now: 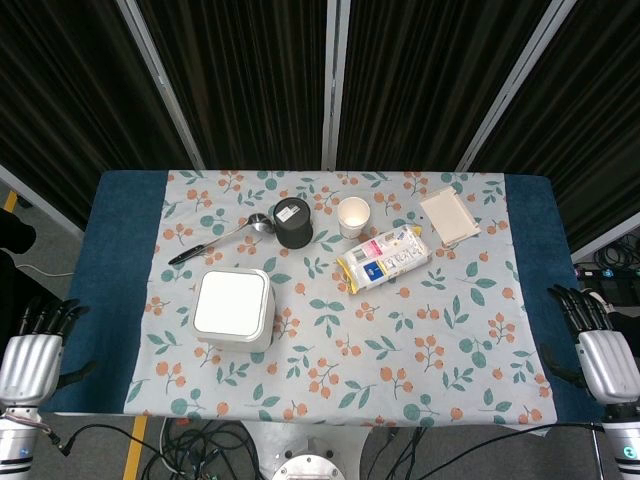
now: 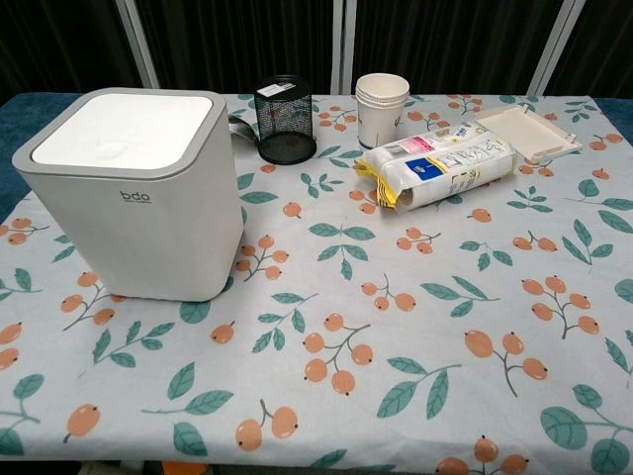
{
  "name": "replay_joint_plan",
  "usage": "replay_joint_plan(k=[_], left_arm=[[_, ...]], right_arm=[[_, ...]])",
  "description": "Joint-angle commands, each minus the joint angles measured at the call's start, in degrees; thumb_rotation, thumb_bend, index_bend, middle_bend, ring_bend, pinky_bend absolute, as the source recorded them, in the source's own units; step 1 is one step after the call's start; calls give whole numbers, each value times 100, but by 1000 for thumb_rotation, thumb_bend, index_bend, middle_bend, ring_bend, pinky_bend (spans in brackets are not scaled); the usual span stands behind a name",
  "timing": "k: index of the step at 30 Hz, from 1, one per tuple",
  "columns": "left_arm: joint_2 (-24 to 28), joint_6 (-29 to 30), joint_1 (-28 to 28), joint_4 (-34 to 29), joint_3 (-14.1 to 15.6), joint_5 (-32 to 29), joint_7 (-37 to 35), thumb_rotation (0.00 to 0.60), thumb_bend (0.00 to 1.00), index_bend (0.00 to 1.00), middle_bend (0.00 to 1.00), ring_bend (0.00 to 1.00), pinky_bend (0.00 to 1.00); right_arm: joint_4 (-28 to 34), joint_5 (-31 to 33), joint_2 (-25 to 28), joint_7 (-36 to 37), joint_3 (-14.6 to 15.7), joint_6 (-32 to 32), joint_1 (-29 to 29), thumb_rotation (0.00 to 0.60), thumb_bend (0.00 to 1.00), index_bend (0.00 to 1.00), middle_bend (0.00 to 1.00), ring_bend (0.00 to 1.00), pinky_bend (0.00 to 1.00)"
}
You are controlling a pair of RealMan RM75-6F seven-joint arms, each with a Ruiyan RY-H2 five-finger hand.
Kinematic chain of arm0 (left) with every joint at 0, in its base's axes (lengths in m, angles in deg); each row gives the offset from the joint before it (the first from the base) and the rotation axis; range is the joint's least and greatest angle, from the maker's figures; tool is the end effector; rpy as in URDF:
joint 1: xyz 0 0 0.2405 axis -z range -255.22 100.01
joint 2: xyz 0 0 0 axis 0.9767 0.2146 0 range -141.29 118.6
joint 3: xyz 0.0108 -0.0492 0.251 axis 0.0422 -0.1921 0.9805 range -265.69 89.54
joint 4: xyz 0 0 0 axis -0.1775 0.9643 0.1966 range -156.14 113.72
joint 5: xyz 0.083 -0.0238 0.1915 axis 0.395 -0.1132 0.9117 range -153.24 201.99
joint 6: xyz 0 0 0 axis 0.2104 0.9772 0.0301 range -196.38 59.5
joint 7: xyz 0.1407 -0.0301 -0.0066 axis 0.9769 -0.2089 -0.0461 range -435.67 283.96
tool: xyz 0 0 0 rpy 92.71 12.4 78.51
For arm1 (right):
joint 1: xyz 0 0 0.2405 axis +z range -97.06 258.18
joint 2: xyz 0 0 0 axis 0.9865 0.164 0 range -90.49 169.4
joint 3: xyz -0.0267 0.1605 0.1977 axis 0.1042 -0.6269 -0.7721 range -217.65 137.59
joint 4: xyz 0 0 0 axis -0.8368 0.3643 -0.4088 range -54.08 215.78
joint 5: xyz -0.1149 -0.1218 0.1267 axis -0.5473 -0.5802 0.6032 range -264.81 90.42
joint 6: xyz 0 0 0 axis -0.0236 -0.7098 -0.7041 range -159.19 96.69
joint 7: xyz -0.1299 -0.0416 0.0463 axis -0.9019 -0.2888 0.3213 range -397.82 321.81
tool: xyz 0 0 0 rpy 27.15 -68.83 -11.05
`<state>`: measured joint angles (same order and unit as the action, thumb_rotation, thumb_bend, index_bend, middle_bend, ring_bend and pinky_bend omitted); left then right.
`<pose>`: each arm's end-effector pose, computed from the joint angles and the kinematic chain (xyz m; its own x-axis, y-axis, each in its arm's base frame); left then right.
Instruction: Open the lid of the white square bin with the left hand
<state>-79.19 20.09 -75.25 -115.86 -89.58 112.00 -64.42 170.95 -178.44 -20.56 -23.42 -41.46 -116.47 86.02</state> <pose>-0.2993 0.1618 0.1385 0.4826 -0.0125 0.8757 0.8758 0.0028 -0.4826 -0.3121 -0.1795 0.1776 0.2693 -0.0365 0.9624 -0.9593 -0.0983 0.2647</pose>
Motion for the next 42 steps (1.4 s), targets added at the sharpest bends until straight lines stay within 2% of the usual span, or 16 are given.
replay_joint_plan(k=[1, 8, 13, 17, 21, 26, 29, 36, 42], left_arm=[[-10, -5, 2, 16, 2, 1, -6, 600, 0, 235, 166, 139, 45], [-16, 87, -5, 30, 0, 103, 4, 600, 0, 235, 166, 139, 45], [44, 167, 154, 41, 0, 579, -97, 600, 0, 235, 166, 139, 45], [133, 119, 529, 67, 29, 1351, -548, 600, 0, 235, 166, 139, 45], [188, -185, 1078, 111, 45, 2030, -984, 600, 0, 236, 166, 139, 45], [216, -809, 1700, 26, 68, 2441, -1135, 600, 0, 235, 166, 139, 45], [198, -1160, 1977, -21, 91, 2516, -1178, 600, 0, 236, 166, 139, 45], [198, -2016, 2306, -145, 86, 2039, -720, 600, 0, 247, 166, 139, 45], [147, -2296, 2387, -245, 175, 1804, -480, 600, 0, 264, 202, 201, 54]], right_arm=[[14, -5, 5, -14, 4, 2, 2, 600, 337, 34, 48, 0, 0], [2, 10, 6, 10, 25, -17, -34, 600, 335, 35, 48, 0, 0], [-60, 40, -29, 82, 55, 135, 12, 600, 335, 35, 48, 0, 0], [-61, 42, -43, 60, 84, 381, 130, 600, 335, 35, 47, 0, 0], [-76, 69, -104, 33, 58, 399, 157, 600, 336, 35, 48, 0, 0], [-69, 127, -98, 21, 64, 370, 115, 600, 336, 35, 48, 0, 0], [-75, 147, -94, 31, 68, 347, 90, 600, 337, 35, 48, 0, 0], [-114, 170, -105, 72, 69, 326, 65, 600, 336, 34, 48, 0, 0], [-134, 152, -117, 84, 67, 350, 88, 600, 336, 34, 48, 0, 0]])
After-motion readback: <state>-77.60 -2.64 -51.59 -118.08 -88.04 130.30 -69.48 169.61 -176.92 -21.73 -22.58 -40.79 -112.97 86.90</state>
